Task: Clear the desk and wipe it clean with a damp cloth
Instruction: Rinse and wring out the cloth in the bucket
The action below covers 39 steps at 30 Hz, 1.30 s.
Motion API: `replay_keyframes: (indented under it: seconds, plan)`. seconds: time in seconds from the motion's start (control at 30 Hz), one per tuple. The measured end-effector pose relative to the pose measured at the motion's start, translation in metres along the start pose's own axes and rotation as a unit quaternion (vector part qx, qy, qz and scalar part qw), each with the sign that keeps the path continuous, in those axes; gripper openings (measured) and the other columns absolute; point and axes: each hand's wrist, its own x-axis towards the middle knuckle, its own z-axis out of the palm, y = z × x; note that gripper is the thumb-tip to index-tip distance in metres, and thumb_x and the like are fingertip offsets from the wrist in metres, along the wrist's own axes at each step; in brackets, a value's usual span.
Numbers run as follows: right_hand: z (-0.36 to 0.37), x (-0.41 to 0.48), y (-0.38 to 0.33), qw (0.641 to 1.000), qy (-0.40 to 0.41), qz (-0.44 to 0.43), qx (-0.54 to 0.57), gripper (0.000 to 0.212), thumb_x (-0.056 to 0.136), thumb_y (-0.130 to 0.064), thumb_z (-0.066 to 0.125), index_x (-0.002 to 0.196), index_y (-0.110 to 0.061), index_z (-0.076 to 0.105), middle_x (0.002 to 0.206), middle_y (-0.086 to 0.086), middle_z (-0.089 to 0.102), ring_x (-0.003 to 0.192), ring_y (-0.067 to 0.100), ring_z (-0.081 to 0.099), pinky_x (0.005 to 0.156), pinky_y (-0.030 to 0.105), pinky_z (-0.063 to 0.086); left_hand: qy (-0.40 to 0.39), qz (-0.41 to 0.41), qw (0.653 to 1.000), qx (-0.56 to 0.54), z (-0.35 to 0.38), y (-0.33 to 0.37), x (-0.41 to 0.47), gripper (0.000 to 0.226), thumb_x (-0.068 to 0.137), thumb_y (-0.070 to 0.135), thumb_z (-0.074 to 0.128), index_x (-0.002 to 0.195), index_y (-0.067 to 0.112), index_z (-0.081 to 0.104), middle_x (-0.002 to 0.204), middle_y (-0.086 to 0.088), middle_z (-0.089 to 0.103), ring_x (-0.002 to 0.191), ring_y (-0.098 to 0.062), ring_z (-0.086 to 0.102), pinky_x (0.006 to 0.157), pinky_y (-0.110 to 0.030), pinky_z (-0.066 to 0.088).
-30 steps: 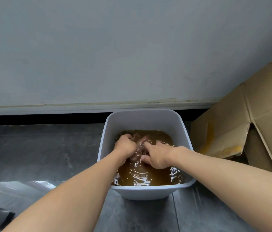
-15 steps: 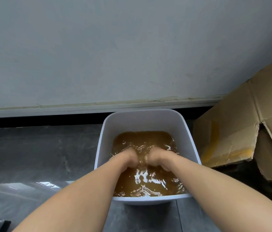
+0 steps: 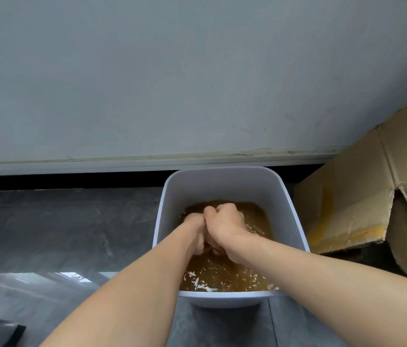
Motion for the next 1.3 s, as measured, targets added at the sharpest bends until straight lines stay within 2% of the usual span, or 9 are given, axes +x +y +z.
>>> replay_keyframes:
  seconds: [0.13,0.33,0.43,0.5,0.63,0.8,0.93,1.1,1.3]
  plan:
    - [-0.016,0.008,0.002,0.997,0.019,-0.064,-0.044,0.036,0.102,-0.033,0.046,0.093,-0.007,0.068,0.104,0.019,0.069,0.097,0.039,0.065,0.079,0.033,0.048,-0.068,-0.02,0.997,0.014,0.0,0.008,-0.009,0.054,0.104,0.028,0.04,0.056,0.008,0.055,0.042,-0.001,0.047,0.031,-0.01,0.048,0.031,-0.015,0.035]
    - [-0.025,0.016,0.006,0.963,-0.054,-0.13,-0.231,0.041,0.108,-0.039,0.033,0.117,-0.006,0.055,0.123,0.022,0.06,0.113,0.041,0.059,0.091,0.041,0.046,-0.022,-0.008,0.996,0.087,-0.002,0.005,-0.011,0.034,0.101,0.029,0.041,0.072,0.014,0.05,0.046,0.001,0.05,0.031,-0.01,0.043,0.03,-0.011,0.021]
    - [-0.021,0.017,0.011,0.944,-0.109,-0.083,-0.3,0.041,0.106,-0.035,0.04,0.133,-0.004,0.037,0.138,0.023,0.039,0.124,0.042,0.051,0.1,0.043,0.041,0.078,0.089,0.977,0.178,0.0,-0.003,-0.002,0.01,0.094,0.015,0.05,0.102,0.009,0.053,0.067,-0.009,0.059,0.046,-0.017,0.052,0.038,-0.018,0.032]
    - [-0.02,0.019,0.018,0.924,-0.128,-0.063,-0.354,0.047,0.1,-0.021,0.055,0.137,-0.003,0.032,0.14,0.022,0.032,0.124,0.042,0.052,0.099,0.041,0.042,0.12,0.143,0.947,0.261,0.002,-0.007,0.007,0.034,0.089,0.008,0.055,0.122,0.007,0.049,0.094,-0.014,0.064,0.071,-0.024,0.063,0.053,-0.028,0.049]
    - [-0.018,0.023,0.025,0.913,-0.138,-0.035,-0.382,0.068,0.093,-0.003,0.058,0.149,-0.002,0.02,0.15,0.024,0.027,0.133,0.041,0.047,0.107,0.04,0.04,0.122,0.135,0.86,0.476,0.003,-0.011,0.013,0.076,0.09,0.013,0.064,0.153,0.018,0.023,0.156,-0.021,0.017,0.137,-0.037,0.041,0.111,-0.037,0.038]
    - [-0.016,0.033,0.029,0.922,-0.165,0.003,-0.351,0.039,0.098,-0.009,0.055,0.136,-0.001,0.051,0.14,0.017,0.055,0.128,0.029,0.055,0.099,0.029,0.045,0.083,0.099,0.842,0.523,0.004,-0.012,0.016,0.047,0.098,0.012,0.055,0.141,0.0,0.042,0.143,-0.016,0.049,0.129,-0.029,0.053,0.098,-0.031,0.046]
    - [-0.013,0.029,0.026,0.955,-0.149,0.033,-0.256,0.026,0.094,-0.006,0.059,0.12,-0.002,0.061,0.124,0.014,0.064,0.111,0.028,0.065,0.084,0.031,0.052,-0.01,0.008,0.938,0.346,0.007,-0.007,0.011,0.026,0.104,0.019,0.042,0.122,0.007,0.056,0.115,-0.014,0.065,0.094,-0.025,0.064,0.082,-0.037,0.048]
    - [-0.003,0.008,0.004,0.992,-0.076,0.087,-0.043,0.015,0.1,-0.011,0.048,0.096,-0.004,0.061,0.09,0.012,0.064,0.058,0.021,0.056,0.041,0.023,0.04,0.049,-0.024,0.989,0.139,0.002,-0.002,0.01,0.03,0.099,0.018,0.043,0.074,0.006,0.053,0.062,-0.01,0.05,0.044,-0.018,0.045,0.041,-0.02,0.043]
    - [0.0,-0.003,-0.006,0.999,-0.019,0.023,-0.041,0.038,0.102,-0.029,0.04,0.107,0.0,0.065,0.111,0.019,0.064,0.092,0.038,0.065,0.073,0.039,0.053,-0.01,-0.041,0.998,-0.041,-0.001,0.003,0.008,0.02,0.094,0.019,0.051,0.079,0.009,0.059,0.067,-0.008,0.055,0.06,-0.022,0.054,0.055,-0.03,0.048]
